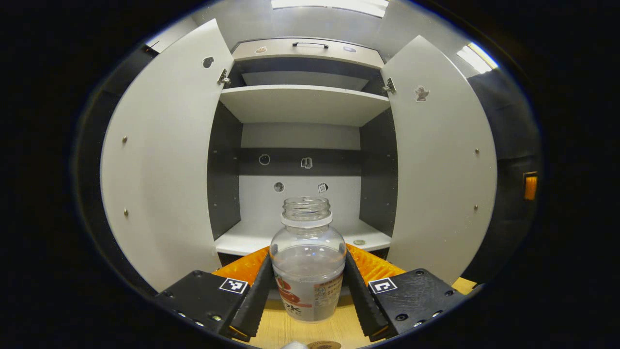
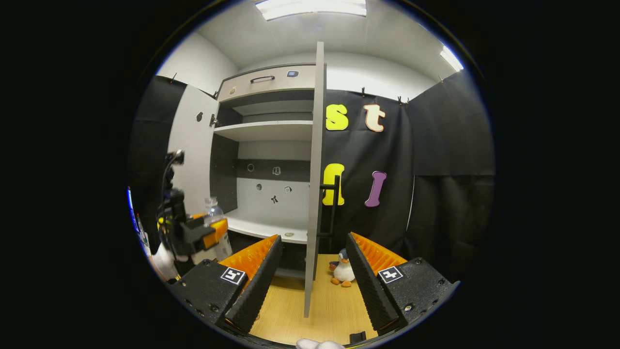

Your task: Grasp the bottle in the cabinet with the left hand and place it on the coaster, then close the right door with the right hand and the left door with the left hand.

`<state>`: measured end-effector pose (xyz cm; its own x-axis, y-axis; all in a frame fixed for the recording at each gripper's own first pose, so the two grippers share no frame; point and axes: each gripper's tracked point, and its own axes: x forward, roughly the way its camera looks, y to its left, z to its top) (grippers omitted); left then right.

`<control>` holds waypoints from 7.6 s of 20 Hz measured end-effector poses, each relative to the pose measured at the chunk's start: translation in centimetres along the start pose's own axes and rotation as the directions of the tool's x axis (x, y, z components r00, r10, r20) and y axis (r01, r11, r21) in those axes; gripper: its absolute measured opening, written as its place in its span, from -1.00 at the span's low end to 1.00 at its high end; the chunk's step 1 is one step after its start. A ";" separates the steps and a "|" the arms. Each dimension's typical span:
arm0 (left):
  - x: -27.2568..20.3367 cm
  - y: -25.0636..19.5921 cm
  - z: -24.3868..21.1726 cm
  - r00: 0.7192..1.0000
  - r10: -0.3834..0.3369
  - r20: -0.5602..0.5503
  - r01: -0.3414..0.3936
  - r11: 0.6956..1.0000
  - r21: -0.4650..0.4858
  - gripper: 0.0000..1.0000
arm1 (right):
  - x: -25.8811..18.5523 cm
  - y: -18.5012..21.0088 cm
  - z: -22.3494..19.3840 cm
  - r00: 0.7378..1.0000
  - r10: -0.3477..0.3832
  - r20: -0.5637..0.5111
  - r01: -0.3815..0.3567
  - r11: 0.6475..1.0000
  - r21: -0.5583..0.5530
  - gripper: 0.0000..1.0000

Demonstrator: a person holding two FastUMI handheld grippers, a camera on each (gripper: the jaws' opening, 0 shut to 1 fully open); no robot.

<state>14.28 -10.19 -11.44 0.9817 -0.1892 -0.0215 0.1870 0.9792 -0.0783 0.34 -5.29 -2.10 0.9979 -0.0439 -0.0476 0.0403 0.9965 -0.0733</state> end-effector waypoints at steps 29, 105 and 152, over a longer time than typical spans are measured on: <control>-3.6 -4.2 -27.1 0.985 -0.089 -0.148 0.088 0.996 -0.018 0.51 | 0.5 0.2 -4.4 0.990 0.008 -0.142 -0.030 0.988 -0.154 0.65; -24.5 7.9 8.2 0.898 0.439 -0.013 -0.438 0.897 0.066 0.92 | 11.3 -2.2 4.5 0.977 0.214 -0.003 -0.214 0.976 0.046 0.63; -6.2 33.1 11.3 0.943 0.327 0.058 -0.330 0.943 0.051 0.92 | -8.0 4.2 -6.3 0.983 -0.112 -0.148 0.128 0.987 0.100 0.63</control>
<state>14.75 24.20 -2.66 0.9892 0.1463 0.0120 -0.1461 0.9891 -0.0163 -7.77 -1.26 -8.33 0.9684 -0.1656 -0.1863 0.1725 0.9848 0.0209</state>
